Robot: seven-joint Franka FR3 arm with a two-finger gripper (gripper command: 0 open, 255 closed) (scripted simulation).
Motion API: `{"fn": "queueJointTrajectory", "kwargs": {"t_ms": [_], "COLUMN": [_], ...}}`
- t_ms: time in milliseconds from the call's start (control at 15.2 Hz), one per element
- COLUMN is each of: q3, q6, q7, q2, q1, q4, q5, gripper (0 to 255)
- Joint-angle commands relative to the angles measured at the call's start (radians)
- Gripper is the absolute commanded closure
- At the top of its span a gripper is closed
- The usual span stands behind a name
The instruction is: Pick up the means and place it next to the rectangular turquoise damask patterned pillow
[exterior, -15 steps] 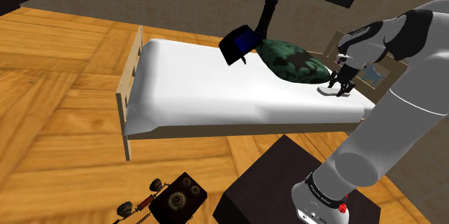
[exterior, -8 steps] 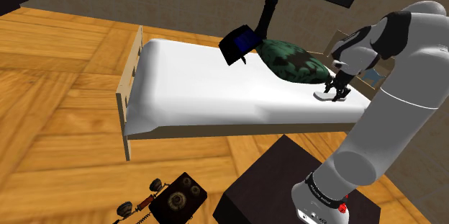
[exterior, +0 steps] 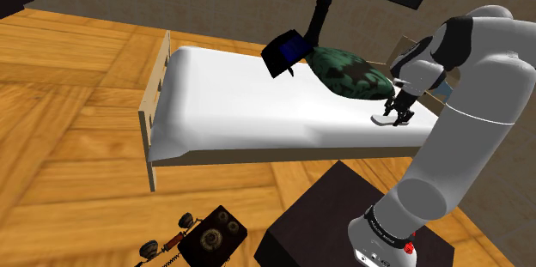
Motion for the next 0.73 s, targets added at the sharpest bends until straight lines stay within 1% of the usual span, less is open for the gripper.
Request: {"fn": "queueJointTrajectory", "kwargs": {"t_ms": [0,264,330,660], "q3": [0.001,0.001,0.001,0.001], "q6": [0.002,0.002,0.002,0.002], "q7": [-0.001,-0.001,-0.001,-0.001], "q2": [0.001,0.001,0.001,0.001], "q1": [-0.001,-0.001,-0.001,-0.001], "q4": [-0.001,-0.001,-0.001,-0.001], "q5": [0.001,0.001,0.001,0.001], "gripper": [255,255,0,0]}}
